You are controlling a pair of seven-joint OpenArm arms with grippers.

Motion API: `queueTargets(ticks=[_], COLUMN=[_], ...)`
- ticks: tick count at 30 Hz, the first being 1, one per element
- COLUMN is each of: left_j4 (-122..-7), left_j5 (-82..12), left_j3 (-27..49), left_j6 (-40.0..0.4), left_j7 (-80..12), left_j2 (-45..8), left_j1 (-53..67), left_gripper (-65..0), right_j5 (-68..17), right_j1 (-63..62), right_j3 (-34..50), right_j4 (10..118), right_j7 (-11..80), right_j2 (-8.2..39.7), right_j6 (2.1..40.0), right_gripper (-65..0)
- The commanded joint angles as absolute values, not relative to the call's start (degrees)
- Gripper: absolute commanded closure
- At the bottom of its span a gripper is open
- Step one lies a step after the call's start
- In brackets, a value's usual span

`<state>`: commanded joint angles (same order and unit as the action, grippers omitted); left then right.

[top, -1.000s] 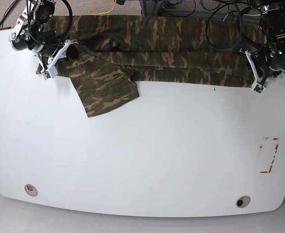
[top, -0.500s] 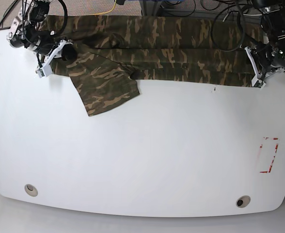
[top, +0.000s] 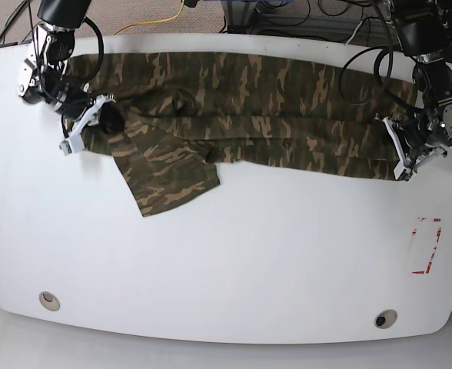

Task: Layout the t-shirt on the table in an organized manner, then fold the t-shirt properly
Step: 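Lower the folded edge with both grippers and release it onto the shirt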

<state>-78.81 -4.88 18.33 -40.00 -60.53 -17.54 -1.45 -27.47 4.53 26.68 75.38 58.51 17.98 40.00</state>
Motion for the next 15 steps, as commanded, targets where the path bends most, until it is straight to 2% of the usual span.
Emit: queueTargets(ticks=[8, 15], left_j4=[-78.8, -79.3], left_j5=[-4.9, -5.2], left_j3=[18.6, 18.8], left_j6=[-40.0, -40.0], left_j7=[-60.4, -60.4], left_j2=[-18.6, -18.6], left_j1=[-1.9, -1.8], left_gripper=[-20.7, -20.7], right_j5=[-23.4, -23.6], right_j1=[1.1, -0.1], right_j3=[26.9, 26.9], right_j4=[75.6, 77.9], right_j7=[58.2, 58.3], right_j2=[18.2, 17.9], right_j6=[40.0, 40.0], right_gripper=[-10.3, -10.6])
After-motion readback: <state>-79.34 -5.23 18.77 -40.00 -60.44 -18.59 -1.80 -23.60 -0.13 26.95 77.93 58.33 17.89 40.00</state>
